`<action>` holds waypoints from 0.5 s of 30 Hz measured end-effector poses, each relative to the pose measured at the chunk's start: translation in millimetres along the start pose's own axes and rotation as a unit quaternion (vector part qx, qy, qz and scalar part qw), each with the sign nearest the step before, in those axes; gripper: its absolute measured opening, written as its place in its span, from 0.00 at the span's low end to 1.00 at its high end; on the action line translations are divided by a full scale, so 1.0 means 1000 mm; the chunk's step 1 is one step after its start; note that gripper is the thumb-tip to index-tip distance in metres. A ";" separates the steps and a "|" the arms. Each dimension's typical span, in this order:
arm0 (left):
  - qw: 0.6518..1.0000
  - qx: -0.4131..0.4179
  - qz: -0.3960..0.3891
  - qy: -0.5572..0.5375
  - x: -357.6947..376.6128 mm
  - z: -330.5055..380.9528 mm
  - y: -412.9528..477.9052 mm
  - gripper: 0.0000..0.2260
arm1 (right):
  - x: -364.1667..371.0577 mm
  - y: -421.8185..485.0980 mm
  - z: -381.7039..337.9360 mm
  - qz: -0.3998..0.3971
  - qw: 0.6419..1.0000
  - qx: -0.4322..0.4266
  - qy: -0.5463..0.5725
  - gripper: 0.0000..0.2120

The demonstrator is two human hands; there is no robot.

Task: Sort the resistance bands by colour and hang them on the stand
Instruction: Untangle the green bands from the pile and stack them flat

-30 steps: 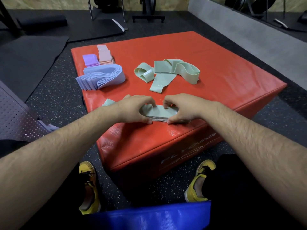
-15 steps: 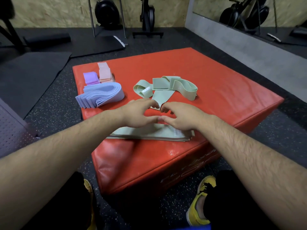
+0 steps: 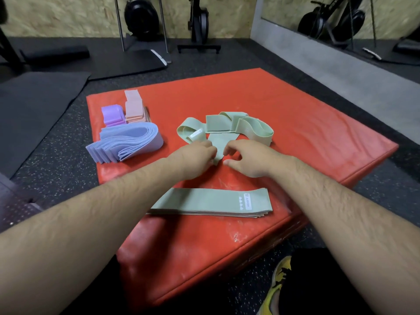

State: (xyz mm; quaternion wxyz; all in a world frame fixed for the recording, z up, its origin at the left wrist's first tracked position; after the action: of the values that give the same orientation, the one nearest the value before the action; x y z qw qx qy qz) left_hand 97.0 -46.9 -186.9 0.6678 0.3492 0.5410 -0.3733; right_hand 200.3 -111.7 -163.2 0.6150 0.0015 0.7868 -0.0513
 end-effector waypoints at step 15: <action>0.959 -0.021 0.231 -0.161 -0.079 0.003 -0.016 0.08 | -0.045 0.018 -0.007 0.175 0.975 -0.031 0.136 0.07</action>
State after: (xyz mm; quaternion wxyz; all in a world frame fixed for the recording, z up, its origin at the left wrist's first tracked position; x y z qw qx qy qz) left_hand 73.7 -47.4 -109.3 0.8211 0.3858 0.3392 -0.2486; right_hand 206.2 -90.2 -119.1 0.5012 0.1265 0.8520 0.0825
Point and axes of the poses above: each hand's wrist, its own y-axis towards the middle knuckle, its own x-axis out of the palm, z = x × y, the point moved 8 cm from there along y, towards the middle knuckle, and after that the axes turned 2 degrees about -y, right-handed, at the moved point
